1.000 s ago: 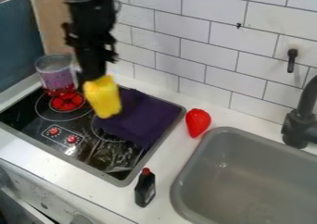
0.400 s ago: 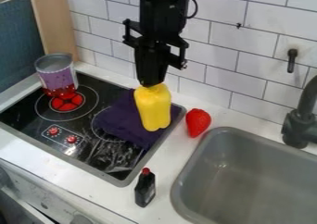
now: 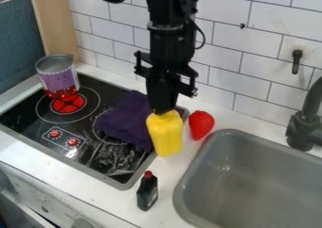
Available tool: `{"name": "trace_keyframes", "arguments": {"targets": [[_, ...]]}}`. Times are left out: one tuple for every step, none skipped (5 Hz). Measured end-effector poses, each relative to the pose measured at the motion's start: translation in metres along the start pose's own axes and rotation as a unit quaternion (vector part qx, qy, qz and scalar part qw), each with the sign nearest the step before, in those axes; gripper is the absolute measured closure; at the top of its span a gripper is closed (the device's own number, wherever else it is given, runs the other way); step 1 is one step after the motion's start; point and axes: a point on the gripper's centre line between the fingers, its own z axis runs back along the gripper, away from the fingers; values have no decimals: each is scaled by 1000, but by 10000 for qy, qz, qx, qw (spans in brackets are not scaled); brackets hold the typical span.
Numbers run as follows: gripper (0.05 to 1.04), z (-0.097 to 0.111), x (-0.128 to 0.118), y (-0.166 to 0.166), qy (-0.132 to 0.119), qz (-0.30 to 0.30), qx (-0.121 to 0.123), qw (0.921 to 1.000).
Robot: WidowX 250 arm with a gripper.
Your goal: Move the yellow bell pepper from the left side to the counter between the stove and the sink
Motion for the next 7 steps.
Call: {"name": "trace_keyframes", "arguments": {"targets": [[996, -17, 2, -8, -183, 12, -207, 9996], [996, -19, 4, -15, -178, 0, -88, 9998], [996, -20, 3, -14, -115, 55, 93, 9999], [996, -20, 3, -14, -69, 56, 383, 9992], [996, -20, 1, -11, -4, 111, 610, 9981], [996, -21, -2, -6, 183, 116, 739, 9970], [959, -21, -2, -5, 187, 93, 759, 9969]]}}
